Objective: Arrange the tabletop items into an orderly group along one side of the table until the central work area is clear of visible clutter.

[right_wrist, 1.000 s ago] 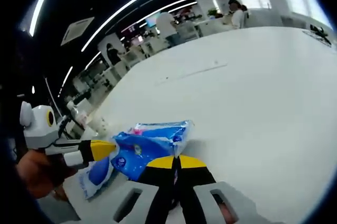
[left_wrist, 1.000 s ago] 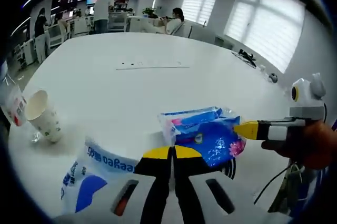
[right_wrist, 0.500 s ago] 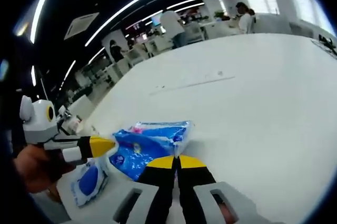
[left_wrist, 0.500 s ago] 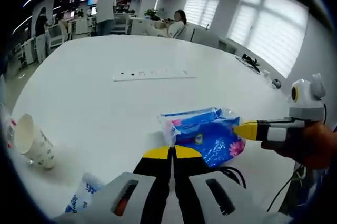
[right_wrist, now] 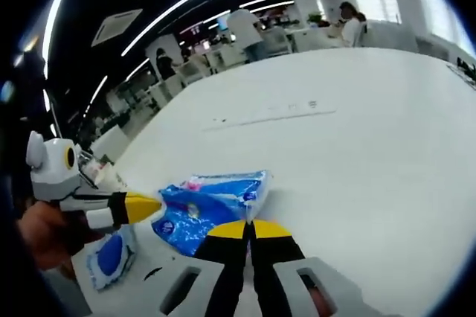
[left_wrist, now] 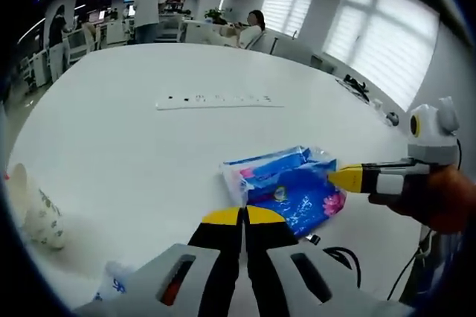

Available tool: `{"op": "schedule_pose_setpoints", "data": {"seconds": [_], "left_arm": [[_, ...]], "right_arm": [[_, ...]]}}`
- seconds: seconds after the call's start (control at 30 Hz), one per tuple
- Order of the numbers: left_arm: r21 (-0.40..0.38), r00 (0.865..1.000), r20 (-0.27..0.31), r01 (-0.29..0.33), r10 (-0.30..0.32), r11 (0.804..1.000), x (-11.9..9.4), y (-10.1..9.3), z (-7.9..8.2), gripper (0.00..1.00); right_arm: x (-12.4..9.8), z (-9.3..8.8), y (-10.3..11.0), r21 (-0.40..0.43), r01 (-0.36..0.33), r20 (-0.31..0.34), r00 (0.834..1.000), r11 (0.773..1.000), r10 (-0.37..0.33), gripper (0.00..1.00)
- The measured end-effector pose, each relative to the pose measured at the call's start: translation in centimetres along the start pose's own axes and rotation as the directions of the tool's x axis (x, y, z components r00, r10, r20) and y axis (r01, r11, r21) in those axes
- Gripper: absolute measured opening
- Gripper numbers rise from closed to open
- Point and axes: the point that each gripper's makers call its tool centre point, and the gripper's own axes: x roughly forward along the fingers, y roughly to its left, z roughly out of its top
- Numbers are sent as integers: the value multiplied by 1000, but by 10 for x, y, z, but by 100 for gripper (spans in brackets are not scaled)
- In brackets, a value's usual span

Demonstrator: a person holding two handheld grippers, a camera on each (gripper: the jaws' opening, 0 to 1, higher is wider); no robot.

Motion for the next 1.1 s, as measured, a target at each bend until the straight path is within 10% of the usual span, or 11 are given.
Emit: {"op": "schedule_pose_setpoints", "data": {"seconds": [1.1], "left_arm": [[8,998,-59,17,-16,1000,7,-5,-23,10]], "right_arm": [[20,-18,-16,29,24,-76,997,999,-21,8]]}}
